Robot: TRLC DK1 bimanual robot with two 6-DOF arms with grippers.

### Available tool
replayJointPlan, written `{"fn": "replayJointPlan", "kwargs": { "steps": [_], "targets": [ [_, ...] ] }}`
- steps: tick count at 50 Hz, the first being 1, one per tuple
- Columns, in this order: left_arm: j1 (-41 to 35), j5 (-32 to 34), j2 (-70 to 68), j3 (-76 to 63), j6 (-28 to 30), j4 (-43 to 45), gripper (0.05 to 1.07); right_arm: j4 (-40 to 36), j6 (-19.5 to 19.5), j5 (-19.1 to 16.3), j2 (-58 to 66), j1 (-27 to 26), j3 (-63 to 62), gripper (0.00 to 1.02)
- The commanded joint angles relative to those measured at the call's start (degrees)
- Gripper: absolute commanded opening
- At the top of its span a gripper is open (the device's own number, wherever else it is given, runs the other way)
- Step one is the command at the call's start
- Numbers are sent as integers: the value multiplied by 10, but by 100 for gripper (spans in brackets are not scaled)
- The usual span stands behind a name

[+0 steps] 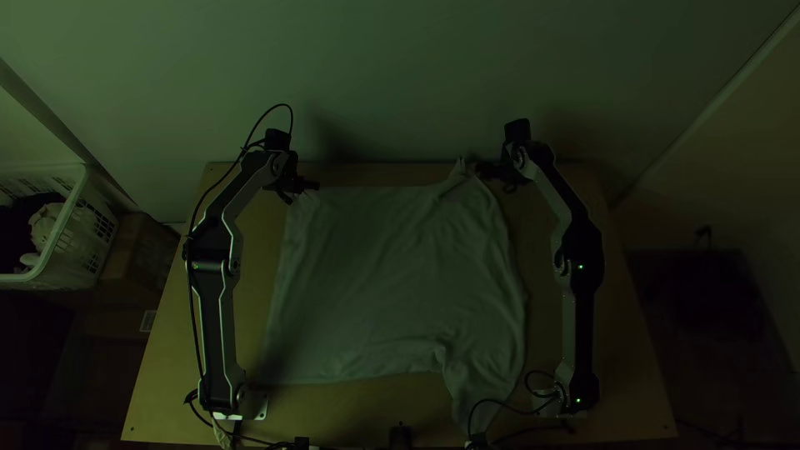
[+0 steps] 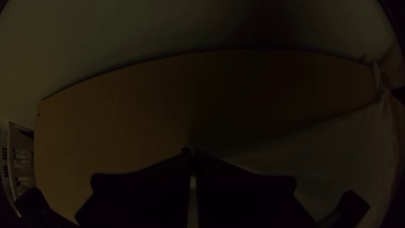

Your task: Fold the t-shirt

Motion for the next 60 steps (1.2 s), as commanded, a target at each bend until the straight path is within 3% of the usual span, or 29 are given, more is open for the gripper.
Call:
{"fn": "replayJointPlan", "kwargs": {
  "steps": [1, 21, 26, 32, 34, 37, 38, 60],
  "targets": [
    [6, 3, 0, -17, 7, 0, 8, -7, 9, 4, 17, 8, 16, 69],
    [8, 5, -11, -17, 9, 10, 8, -12, 2, 7, 49, 26, 20, 67],
    [10, 6, -14, -19, 9, 9, 8, -12, 1, 7, 61, 27, 28, 49],
    [11, 8, -15, -24, 9, 9, 8, -13, -2, 8, 68, 29, 29, 45],
    [12, 9, -16, -26, 9, 9, 8, -13, -6, 8, 69, 31, 29, 32],
    [14, 9, -17, -26, 9, 10, 8, -13, -20, 8, 70, 32, 30, 4],
    [15, 9, -17, -26, 9, 9, 8, -13, -23, 7, 70, 32, 29, 2],
    [34, 12, -10, 1, -11, 34, 8, 17, -24, 21, 59, 11, 64, 2]
  ]
}}
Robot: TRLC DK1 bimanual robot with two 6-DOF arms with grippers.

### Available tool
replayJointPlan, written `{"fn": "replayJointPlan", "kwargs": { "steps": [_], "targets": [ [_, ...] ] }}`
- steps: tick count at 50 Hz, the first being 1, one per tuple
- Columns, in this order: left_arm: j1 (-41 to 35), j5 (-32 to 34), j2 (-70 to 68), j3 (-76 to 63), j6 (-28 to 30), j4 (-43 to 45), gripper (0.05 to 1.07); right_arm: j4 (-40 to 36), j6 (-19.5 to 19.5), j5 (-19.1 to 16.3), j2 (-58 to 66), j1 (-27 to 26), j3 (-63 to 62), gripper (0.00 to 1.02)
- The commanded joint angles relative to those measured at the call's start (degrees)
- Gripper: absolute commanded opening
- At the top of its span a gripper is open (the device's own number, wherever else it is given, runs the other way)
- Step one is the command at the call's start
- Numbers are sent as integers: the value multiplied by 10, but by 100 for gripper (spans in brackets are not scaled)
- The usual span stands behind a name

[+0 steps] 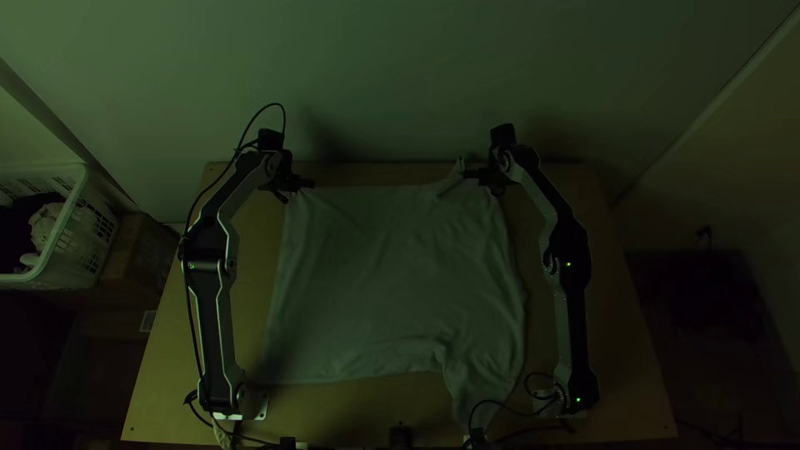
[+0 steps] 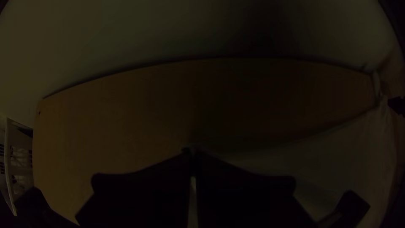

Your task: Fold the t-shirt

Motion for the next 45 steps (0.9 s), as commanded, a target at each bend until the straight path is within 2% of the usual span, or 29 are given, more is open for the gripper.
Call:
{"fn": "replayJointPlan", "kwargs": {
  "steps": [1, 16, 29, 39, 45],
  "targets": [
    [15, -3, -6, 15, -10, 7, 8, 23, -4, 18, 12, -11, 24, 2],
    [24, -3, 9, 62, -30, 3, 8, 44, -5, 26, 0, -19, 26, 2],
    [27, 0, 0, 55, -36, -43, 8, 23, -18, 26, -34, -15, -12, 2],
    [30, 10, -19, 26, -38, -45, 8, -29, -23, 26, -54, -12, -26, 2],
    [29, 18, -39, 7, -38, -44, 8, -33, -24, 26, -74, -11, -49, 2]
  ]
}}
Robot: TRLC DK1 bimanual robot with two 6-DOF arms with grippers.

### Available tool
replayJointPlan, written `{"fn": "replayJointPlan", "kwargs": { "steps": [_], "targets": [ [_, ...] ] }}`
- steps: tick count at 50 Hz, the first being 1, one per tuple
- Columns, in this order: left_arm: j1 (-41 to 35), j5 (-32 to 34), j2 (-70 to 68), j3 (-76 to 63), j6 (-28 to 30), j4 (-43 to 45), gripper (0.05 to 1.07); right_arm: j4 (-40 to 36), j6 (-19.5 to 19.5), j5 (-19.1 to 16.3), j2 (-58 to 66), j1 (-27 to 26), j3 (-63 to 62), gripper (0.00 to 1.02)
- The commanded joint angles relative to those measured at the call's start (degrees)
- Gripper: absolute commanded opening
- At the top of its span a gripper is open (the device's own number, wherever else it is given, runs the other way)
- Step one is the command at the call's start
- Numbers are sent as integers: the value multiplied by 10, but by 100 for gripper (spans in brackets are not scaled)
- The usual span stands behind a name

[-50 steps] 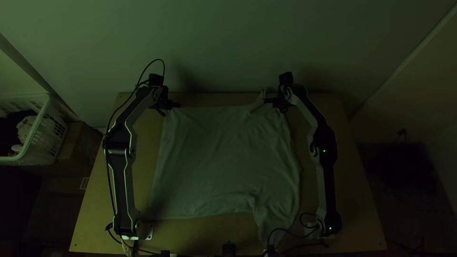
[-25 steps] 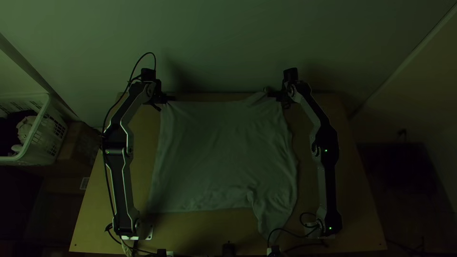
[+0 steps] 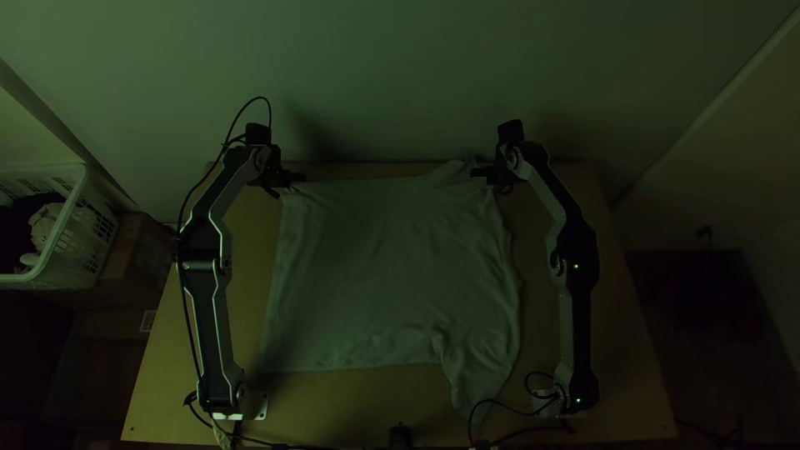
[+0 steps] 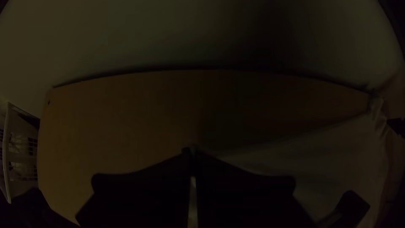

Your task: Fold the t-shirt

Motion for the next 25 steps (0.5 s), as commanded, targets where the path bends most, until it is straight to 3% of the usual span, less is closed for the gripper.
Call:
{"fn": "replayJointPlan", "kwargs": {
  "steps": [1, 25],
  "targets": [
    [8, 8, -41, -29, -8, -6, 8, -10, -7, 11, -42, -1, -30, 2],
    [5, 25, -150, -173, -2, 30, 8, 10, -22, 11, -148, 8, -181, 2]
  ]
}}
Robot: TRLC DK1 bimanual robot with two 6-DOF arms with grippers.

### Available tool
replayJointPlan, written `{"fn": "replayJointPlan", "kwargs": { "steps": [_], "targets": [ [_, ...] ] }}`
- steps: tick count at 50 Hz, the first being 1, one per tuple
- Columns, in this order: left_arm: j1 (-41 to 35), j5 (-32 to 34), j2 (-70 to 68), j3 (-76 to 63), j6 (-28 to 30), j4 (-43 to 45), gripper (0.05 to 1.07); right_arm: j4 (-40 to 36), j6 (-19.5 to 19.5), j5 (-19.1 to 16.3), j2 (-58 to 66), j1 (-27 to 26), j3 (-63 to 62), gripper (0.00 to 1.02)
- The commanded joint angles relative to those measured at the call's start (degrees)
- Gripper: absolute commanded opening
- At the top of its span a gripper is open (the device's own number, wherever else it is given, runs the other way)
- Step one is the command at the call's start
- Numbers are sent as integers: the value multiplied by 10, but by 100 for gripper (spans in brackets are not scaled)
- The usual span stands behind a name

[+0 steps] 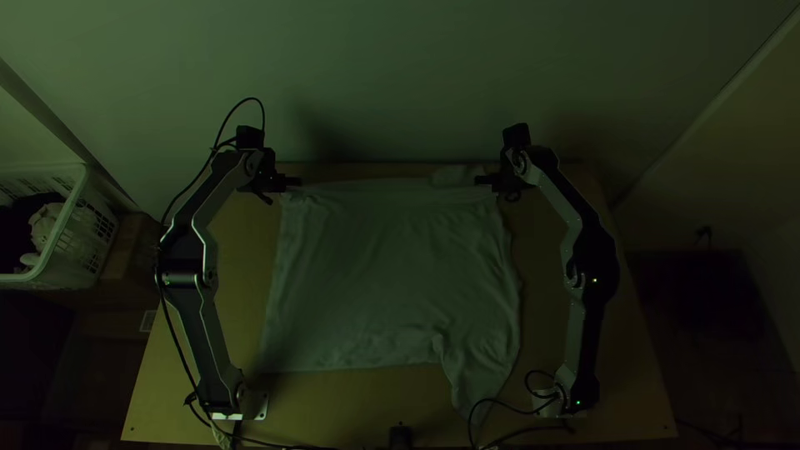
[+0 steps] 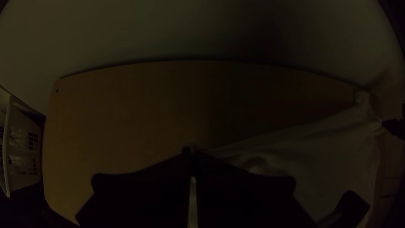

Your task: Fold the t-shirt

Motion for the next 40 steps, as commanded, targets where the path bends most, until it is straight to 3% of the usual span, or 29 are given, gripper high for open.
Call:
{"fn": "replayJointPlan", "kwargs": {
  "steps": [1, 40],
  "targets": [
    [4, 3, -43, -48, -2, 10, 8, 9, -8, 9, -40, 2, -47, 2],
    [6, 3, -211, -298, 1, 87, 8, 100, -9, 9, -235, 26, -335, 2]
  ]
}}
